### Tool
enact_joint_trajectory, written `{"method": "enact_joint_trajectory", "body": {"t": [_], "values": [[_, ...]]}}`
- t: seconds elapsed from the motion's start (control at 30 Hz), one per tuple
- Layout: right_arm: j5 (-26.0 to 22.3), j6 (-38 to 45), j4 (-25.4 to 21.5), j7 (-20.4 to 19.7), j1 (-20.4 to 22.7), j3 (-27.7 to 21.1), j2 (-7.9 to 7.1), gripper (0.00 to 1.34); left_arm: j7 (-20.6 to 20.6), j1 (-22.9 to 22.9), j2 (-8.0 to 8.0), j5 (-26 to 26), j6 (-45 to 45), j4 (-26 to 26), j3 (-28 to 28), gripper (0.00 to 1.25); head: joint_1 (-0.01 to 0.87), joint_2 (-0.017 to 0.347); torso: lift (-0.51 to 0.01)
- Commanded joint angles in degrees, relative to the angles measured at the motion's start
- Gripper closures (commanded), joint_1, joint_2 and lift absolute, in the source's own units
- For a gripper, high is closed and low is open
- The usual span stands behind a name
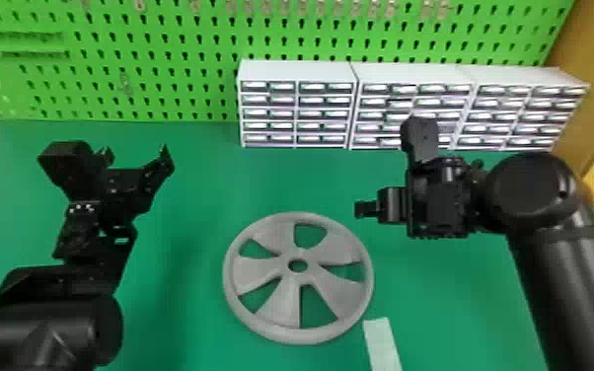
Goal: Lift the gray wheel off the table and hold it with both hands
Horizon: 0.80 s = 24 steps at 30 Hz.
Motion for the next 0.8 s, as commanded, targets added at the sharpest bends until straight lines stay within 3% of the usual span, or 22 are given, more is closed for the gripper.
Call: {"method": "enact_joint_trajectory", "body": {"t": [0.0,0.4,0.77], "values": [[-2.76,0.21,2.44,-0.77,-0.88,0.83,-0.33,0.39,0.0,-0.05,0.09,-0.15,0.09,0.0,-0.01,0.26,0.711,0.015,-0.098],[-8.12,1.88,8.5,-1.82,-2.64,3.02,-2.79,0.39,0.0,-0.22,0.53,-0.59,0.09,0.0,-0.54,0.26,0.711,0.015,-0.098],[-10.23,1.97,12.9,-2.0,-3.96,5.04,-3.67,0.39,0.0,-0.4,0.62,-1.03,0.09,0.0,-0.89,0.26,0.711,0.015,-0.098]]}}
